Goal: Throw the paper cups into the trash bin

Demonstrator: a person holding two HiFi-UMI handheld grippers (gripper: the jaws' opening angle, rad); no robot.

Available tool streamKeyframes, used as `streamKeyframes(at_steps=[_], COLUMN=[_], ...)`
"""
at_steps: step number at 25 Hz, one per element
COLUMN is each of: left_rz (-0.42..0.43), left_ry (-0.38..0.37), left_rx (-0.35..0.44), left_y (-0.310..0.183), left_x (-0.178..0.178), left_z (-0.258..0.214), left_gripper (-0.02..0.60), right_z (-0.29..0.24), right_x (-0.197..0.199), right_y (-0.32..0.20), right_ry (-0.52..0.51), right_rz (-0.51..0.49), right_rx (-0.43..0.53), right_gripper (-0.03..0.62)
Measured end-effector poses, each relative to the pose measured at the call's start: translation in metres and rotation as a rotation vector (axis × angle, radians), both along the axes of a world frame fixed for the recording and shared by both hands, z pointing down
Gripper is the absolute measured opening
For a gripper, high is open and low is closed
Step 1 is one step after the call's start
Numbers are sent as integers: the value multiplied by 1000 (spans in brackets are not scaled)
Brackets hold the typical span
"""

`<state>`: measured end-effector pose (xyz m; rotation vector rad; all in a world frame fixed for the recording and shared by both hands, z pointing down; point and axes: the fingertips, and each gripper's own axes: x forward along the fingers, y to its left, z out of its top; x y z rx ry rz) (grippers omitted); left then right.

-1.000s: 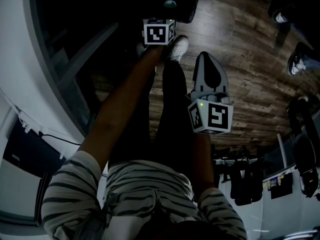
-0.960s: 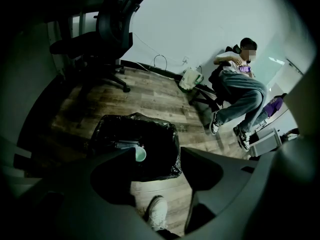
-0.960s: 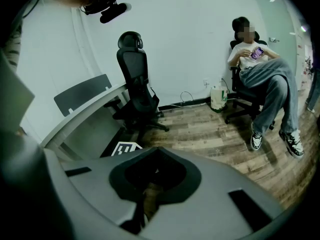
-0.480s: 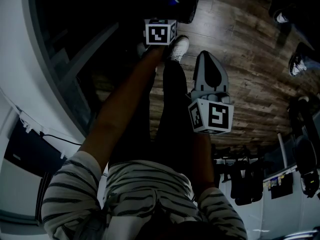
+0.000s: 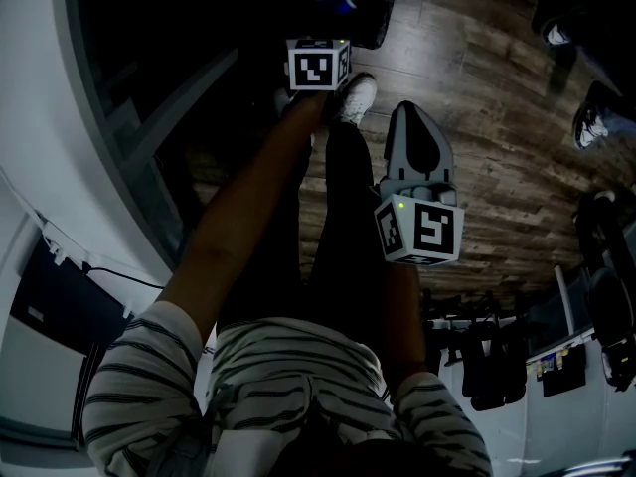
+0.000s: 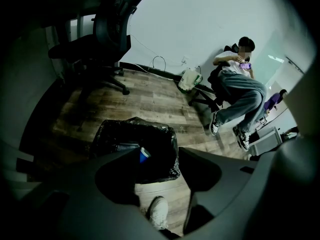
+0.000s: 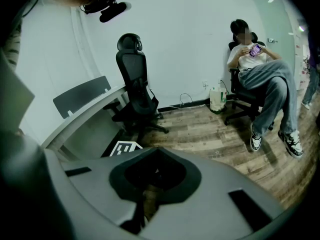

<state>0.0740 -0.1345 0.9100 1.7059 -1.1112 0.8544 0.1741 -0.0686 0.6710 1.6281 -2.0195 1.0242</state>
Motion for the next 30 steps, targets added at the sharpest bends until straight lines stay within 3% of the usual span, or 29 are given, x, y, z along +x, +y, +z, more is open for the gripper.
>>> streamKeyframes(at_steps=[30], left_rz=[-15], left_ry=[29], left_rx=[123], left_y=[-11], left_x=[-3], left_z=[-101], left_gripper=[56], right_z=[-62], right_x=[-3], right_y=[0], right_ry=[43], right_rz=[10], right_rx=[87], right_gripper=[11])
